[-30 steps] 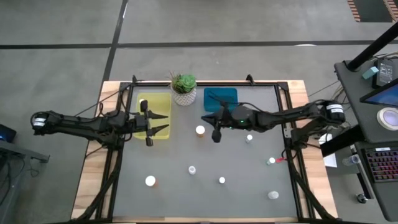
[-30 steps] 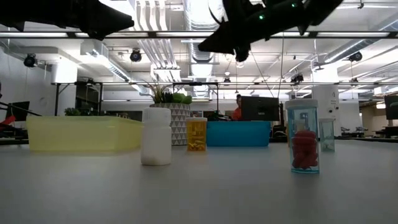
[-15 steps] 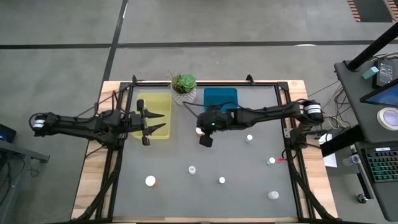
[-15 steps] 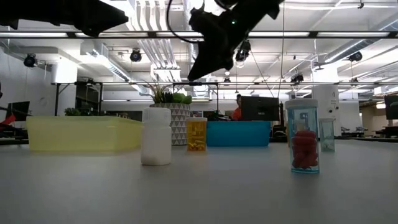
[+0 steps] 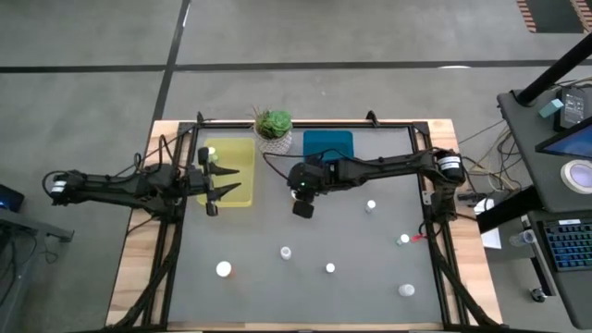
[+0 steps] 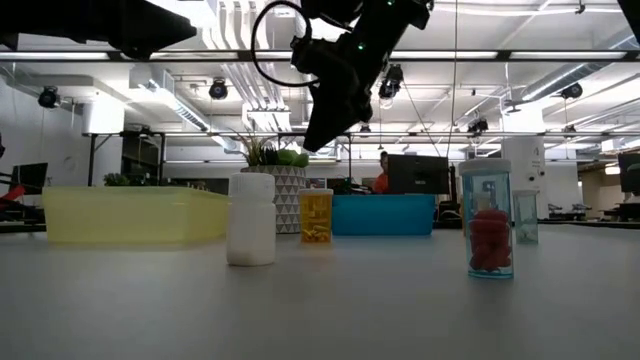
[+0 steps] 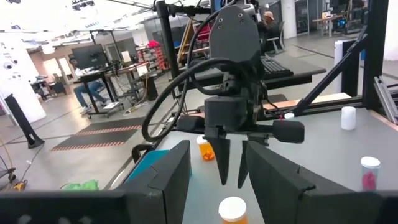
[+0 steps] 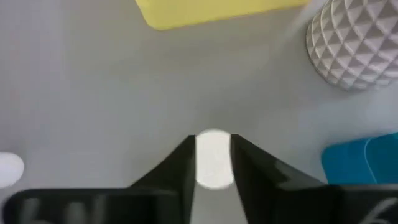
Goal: Pick and place medicine bottles into bin by pill shape (circle, oval)
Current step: Put the orange capsule bottle into the blue bin
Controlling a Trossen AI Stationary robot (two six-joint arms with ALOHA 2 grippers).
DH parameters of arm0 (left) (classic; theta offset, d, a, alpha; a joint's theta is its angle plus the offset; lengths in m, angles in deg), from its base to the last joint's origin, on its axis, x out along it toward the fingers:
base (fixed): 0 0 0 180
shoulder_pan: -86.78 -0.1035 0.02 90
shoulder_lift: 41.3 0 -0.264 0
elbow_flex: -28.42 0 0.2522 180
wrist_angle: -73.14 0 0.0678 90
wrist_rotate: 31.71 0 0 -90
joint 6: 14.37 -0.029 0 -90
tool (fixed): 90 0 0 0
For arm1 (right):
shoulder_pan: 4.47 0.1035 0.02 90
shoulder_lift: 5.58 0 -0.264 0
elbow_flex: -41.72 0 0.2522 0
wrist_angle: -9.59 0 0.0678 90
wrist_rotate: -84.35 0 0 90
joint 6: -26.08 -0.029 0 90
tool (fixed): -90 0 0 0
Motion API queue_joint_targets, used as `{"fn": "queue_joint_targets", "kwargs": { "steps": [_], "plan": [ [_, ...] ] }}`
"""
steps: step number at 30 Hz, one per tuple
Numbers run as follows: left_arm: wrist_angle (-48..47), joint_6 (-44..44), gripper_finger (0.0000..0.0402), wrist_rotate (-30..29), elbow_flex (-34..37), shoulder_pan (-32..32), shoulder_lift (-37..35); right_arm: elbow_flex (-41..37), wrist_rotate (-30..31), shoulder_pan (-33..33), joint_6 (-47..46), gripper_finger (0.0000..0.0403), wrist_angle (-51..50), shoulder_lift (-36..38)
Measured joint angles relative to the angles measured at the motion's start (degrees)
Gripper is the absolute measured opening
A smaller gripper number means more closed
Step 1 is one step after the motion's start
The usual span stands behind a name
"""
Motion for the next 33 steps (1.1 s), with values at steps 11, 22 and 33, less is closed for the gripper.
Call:
{"fn": "queue_joint_targets", "kwargs": {
  "steps": [11,22,33],
  "plan": [
    [0.38,-0.02,0.0142,0.05,1.12,-0.02,-2.04,-1.83,0.16,-0.04,2.18,0.0269,-0.32,-1.23],
    [0.34,-0.04,0.0142,0.09,1.24,-0.02,-2.47,-3.98,0.22,-0.56,2.43,0.0337,4.71,-3.42],
    [0.17,-0.09,0.0142,0.11,1.26,-0.02,-2.5,-4.0,0.66,-1.0,2.61,0.0326,5.57,-5.51]
  ]
}}
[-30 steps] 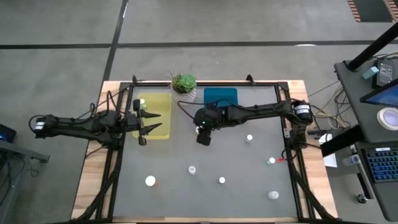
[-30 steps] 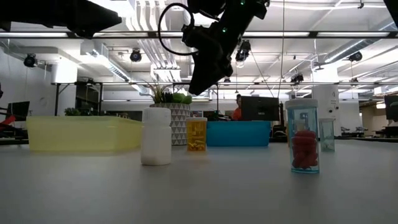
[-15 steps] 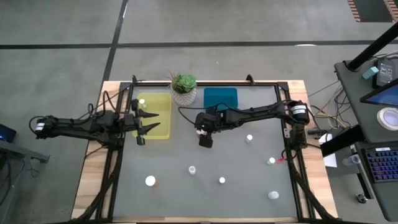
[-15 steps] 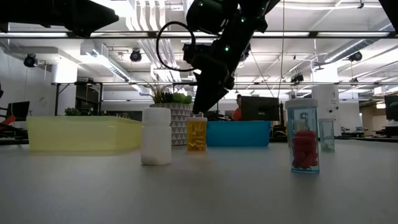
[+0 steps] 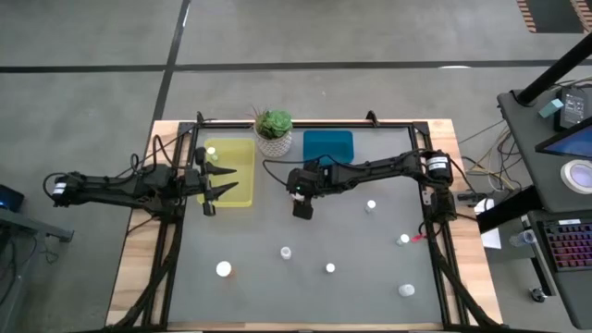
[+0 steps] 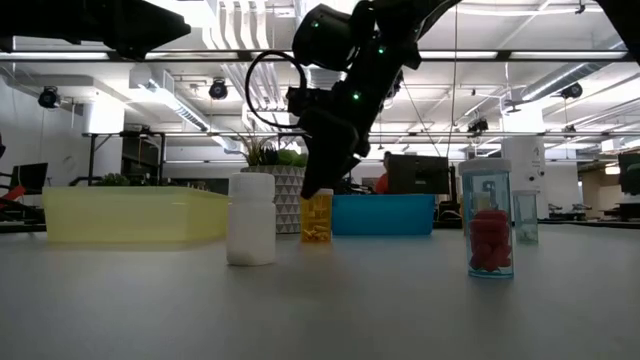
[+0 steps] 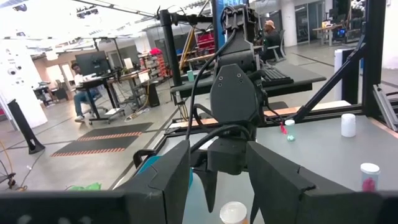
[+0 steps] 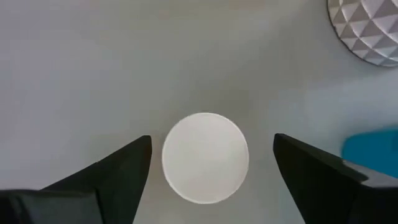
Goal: Pick and place medicine bottles into bin by pill shape (circle, oval)
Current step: Put the orange capsule bottle into the blue bin
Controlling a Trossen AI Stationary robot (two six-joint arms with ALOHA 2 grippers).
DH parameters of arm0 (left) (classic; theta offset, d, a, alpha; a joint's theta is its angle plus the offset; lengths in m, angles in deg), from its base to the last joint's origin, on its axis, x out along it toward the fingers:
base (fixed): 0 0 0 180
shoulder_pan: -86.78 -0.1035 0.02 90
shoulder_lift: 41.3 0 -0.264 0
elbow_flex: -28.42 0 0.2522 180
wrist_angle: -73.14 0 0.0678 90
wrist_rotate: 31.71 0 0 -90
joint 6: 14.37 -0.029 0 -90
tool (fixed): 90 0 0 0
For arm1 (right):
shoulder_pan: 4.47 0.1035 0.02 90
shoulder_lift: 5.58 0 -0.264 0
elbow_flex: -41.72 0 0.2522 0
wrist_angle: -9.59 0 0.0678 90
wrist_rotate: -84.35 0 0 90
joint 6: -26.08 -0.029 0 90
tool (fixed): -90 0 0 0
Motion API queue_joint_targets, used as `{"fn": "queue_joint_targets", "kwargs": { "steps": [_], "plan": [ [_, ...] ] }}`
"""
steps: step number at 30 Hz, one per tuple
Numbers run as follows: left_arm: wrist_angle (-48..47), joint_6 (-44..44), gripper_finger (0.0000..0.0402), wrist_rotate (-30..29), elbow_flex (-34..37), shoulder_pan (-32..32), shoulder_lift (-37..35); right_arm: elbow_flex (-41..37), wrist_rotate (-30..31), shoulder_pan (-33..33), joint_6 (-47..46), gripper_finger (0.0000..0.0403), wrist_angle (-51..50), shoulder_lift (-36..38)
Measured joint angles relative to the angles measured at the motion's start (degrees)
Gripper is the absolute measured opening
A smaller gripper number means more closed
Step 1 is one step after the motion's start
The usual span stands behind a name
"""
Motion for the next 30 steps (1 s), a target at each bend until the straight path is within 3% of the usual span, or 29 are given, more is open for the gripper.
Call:
{"fn": "queue_joint_targets", "kwargs": {
  "steps": [10,22,30],
  "plan": [
    [0.09,0.0,0.0142,0.0,0.02,0.0,0.0,0.0,0.02,0.0,-0.04,0.0319,-0.06,-1.41],
    [0.17,0.0,0.0142,0.0,0.02,0.0,0.0,0.0,-0.02,0.0,-0.47,0.0208,-0.04,-2.47],
    [0.13,0.0,0.0142,0.0,0.02,0.0,0.13,0.0,-0.08,0.13,-1.73,0.0198,-0.19,-1.29]
  ]
}}
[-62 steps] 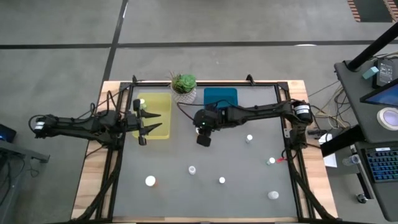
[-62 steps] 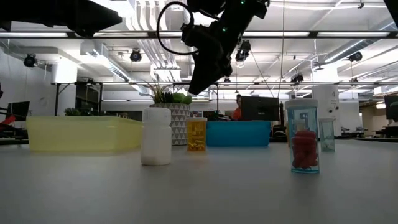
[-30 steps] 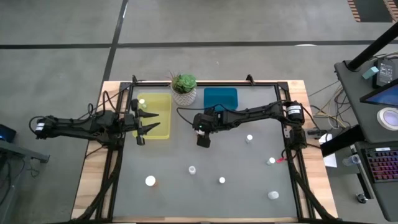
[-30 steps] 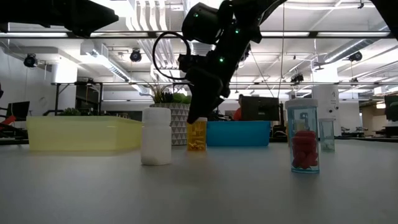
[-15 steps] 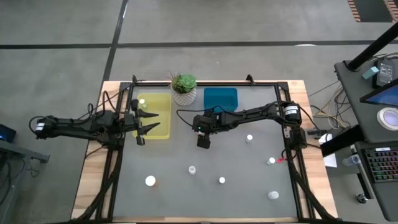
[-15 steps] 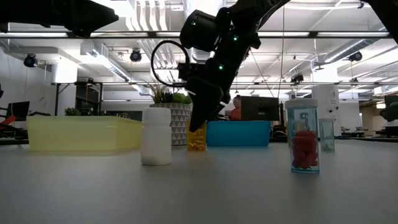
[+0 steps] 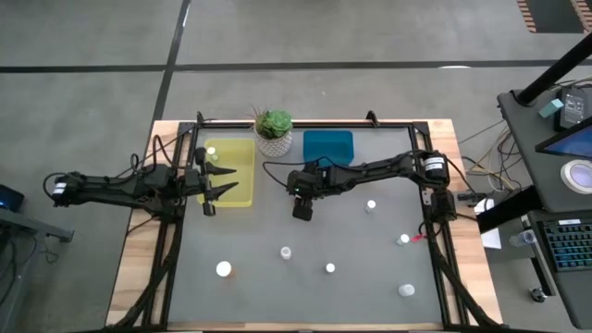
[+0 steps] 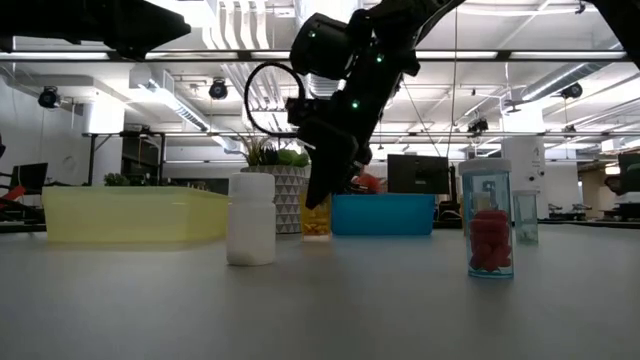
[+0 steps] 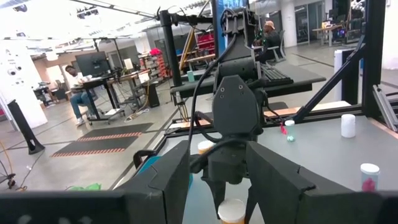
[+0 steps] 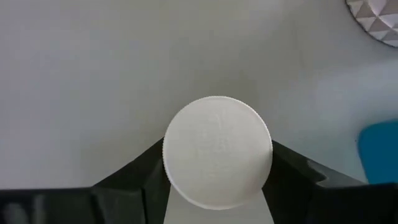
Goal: Pick and place medicine bottles into bin by pill shape (circle, oval)
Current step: Put the orange capsule bottle into the blue bin
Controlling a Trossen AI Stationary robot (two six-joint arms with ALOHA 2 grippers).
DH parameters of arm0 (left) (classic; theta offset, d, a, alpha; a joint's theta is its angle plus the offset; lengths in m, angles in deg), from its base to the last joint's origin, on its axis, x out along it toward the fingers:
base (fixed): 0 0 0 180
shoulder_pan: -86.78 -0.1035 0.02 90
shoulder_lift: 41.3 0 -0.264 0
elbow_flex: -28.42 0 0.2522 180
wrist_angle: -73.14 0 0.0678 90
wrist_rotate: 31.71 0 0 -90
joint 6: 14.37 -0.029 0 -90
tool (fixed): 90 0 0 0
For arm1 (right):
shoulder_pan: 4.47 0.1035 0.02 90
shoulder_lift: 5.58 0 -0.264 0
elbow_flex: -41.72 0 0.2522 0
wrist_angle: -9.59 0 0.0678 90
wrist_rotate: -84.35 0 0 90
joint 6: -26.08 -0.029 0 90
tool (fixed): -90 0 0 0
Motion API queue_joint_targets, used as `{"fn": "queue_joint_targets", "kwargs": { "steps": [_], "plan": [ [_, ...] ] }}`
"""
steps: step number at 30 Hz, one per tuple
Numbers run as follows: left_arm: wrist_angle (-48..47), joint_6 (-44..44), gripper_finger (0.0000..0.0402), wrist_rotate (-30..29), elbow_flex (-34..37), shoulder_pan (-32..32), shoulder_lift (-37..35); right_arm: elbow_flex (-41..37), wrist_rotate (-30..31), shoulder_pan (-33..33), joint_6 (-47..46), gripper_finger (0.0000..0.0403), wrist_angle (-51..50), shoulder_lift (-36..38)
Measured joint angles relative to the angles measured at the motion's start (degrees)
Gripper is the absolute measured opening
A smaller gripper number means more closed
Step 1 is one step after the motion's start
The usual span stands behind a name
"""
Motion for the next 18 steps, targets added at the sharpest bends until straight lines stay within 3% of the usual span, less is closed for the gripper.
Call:
{"fn": "queue_joint_targets", "kwargs": {
  "steps": [9,18],
  "plan": [
    [-0.13,0.0,0.0142,0.0,0.02,0.02,0.07,0.0,-0.16,-1.01,-4.81,0.0201,-0.4,6.05],
    [0.07,0.0,0.0142,0.0,0.07,0.02,0.24,0.0,0.01,-9.94,-8.89,0.0199,-3.0,13.29]
  ]
}}
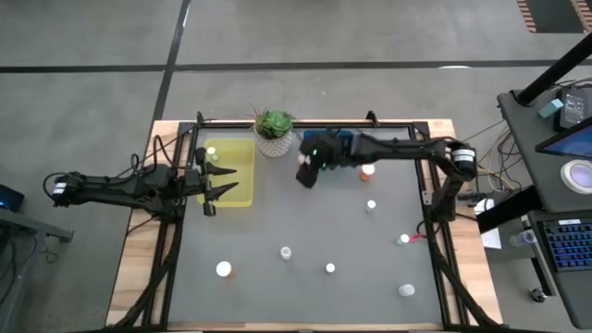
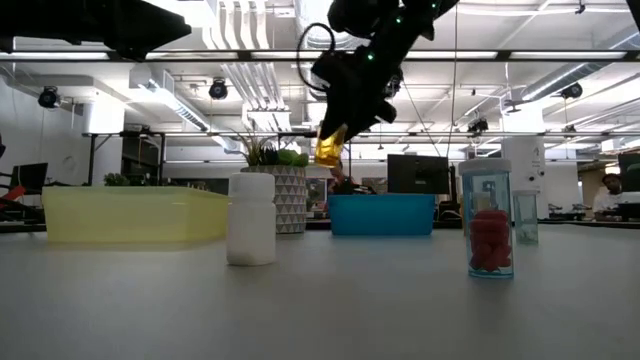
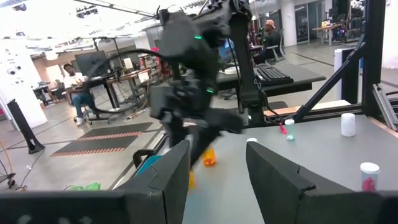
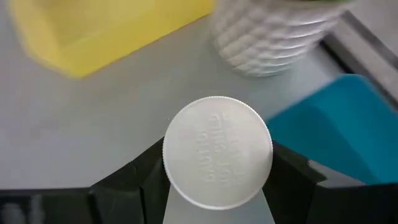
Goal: Pick and place medicine bottles into bin by pill shape (circle, oval)
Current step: Put the orange capsule bottle into the blue bin
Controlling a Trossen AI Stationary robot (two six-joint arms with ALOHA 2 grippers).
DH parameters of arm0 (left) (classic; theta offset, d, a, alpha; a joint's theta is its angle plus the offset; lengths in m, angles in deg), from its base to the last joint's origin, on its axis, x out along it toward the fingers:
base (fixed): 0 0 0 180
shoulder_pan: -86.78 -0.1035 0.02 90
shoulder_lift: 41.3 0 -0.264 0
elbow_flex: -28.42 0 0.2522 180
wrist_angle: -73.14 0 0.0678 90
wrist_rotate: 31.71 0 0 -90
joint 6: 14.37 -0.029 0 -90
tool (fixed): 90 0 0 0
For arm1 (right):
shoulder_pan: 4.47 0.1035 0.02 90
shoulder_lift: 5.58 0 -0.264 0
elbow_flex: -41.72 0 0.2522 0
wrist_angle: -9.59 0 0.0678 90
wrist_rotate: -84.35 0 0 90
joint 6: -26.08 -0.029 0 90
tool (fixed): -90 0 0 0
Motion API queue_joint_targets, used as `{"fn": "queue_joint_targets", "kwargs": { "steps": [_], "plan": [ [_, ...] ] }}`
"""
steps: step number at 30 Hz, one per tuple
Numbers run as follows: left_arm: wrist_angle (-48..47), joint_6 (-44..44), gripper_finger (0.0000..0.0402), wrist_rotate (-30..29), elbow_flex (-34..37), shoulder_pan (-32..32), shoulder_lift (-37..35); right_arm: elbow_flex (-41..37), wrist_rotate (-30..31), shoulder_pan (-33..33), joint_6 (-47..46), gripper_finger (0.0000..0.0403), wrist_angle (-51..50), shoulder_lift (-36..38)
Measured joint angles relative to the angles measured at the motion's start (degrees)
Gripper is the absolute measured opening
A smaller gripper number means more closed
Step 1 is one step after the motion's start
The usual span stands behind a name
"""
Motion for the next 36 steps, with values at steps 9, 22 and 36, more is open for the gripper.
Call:
{"fn": "queue_joint_targets", "kwargs": {
  "steps": [9,22,36],
  "plan": [
    [-0.02,0.0,0.0142,-0.07,0.0,-0.02,0.02,0.0,-0.01,-9.74,-0.72,0.0199,-0.02,-1.58],
    [-0.07,-0.09,0.0142,-0.17,0.04,-0.02,0.0,0.0,0.02,-14.98,-2.38,0.0199,4.43,-7.89],
    [-0.15,-0.09,0.0142,-0.22,0.2,0.0,0.0,0.0,0.33,-15.33,-2.03,0.0199,4.98,-11.27]
  ]
}}
